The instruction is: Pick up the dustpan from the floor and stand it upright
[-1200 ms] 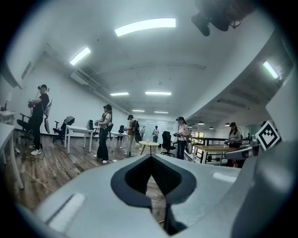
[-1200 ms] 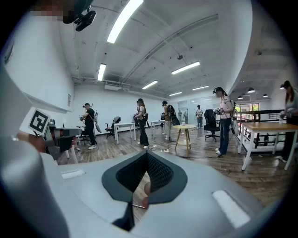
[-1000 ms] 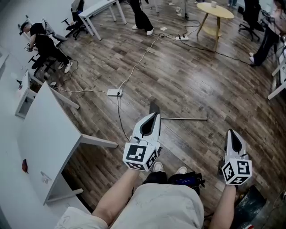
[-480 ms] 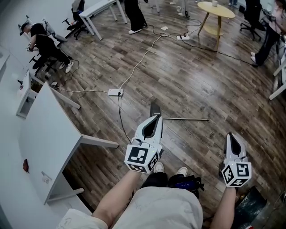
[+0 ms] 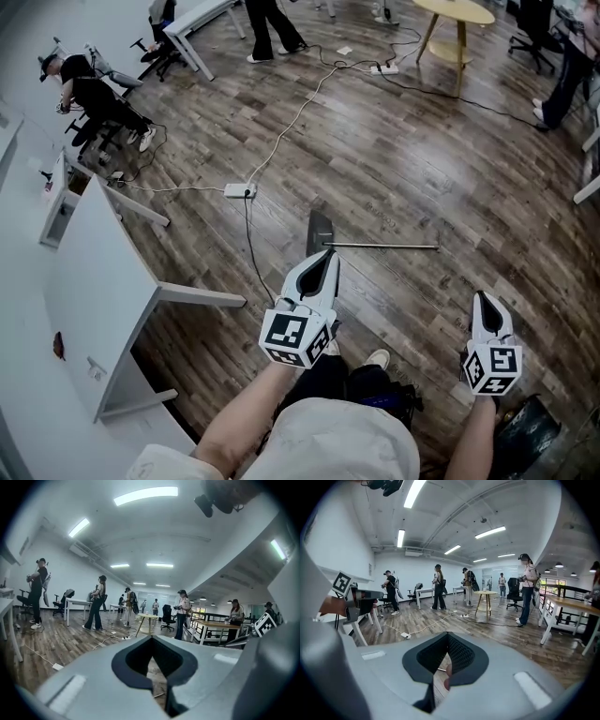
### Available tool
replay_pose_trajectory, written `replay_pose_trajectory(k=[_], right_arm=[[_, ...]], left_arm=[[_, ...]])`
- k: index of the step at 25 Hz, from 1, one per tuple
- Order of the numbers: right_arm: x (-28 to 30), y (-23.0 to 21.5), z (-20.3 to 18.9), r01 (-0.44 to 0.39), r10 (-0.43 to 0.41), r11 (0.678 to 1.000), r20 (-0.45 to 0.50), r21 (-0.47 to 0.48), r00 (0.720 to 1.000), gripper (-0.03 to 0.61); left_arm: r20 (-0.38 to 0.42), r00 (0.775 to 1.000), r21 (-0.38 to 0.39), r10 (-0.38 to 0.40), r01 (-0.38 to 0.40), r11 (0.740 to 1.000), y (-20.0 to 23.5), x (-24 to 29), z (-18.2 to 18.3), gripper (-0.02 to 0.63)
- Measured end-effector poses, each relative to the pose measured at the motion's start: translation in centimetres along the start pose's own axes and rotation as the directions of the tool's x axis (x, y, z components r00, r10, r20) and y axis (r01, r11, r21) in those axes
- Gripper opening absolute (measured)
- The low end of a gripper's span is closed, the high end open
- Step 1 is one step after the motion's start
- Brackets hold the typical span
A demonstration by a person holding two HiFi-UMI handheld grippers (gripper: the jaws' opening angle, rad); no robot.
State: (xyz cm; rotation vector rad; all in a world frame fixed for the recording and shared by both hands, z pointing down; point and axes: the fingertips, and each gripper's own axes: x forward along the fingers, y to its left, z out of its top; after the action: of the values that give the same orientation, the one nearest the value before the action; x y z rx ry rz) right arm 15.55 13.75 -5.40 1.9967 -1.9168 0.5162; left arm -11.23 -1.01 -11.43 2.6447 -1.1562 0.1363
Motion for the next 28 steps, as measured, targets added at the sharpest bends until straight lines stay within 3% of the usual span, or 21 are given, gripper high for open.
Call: replay_pose_trajectory(k=[6,10,15,22,28], right_arm=[[3.2,-2.1,-2.5,-0.017,0.013,0.999,-0.083,-0.045,0.996,0.023],[7.9,-1.5,-4.9,-0.047,0.036,0.996,-0.135,-0.077,0.99,0.023],[14.9,-0.9,-9.7,-0.07,0.035,0.986,-0.22,-0.153,0.975,0.024],[22.5,-1.3,-15.1,-0.063,0.026,0.988,-0.25,-0.142,0.968,0.025],[28.9,-1.6,-22.8,-0.088,0.039,0.981,-0.272,-0.171,0.962,0.025]], left_arm=[[-0.022,1.0,-0.02,-0.02,0.02,1.0,-0.8,3.2,-2.2,0.001],[-0.02,1.0,-0.036,-0.02,0.019,0.999,1.6,5.5,-4.8,0.001],[-0.02,0.999,-0.027,-0.035,0.035,0.999,5.5,9.8,-9.8,0.001],[-0.025,0.999,-0.051,-0.034,0.033,0.998,9.6,14.7,-16.7,0.001],[-0.002,0.999,-0.046,-0.046,0.046,0.998,11.4,17.7,-23.7,0.001]])
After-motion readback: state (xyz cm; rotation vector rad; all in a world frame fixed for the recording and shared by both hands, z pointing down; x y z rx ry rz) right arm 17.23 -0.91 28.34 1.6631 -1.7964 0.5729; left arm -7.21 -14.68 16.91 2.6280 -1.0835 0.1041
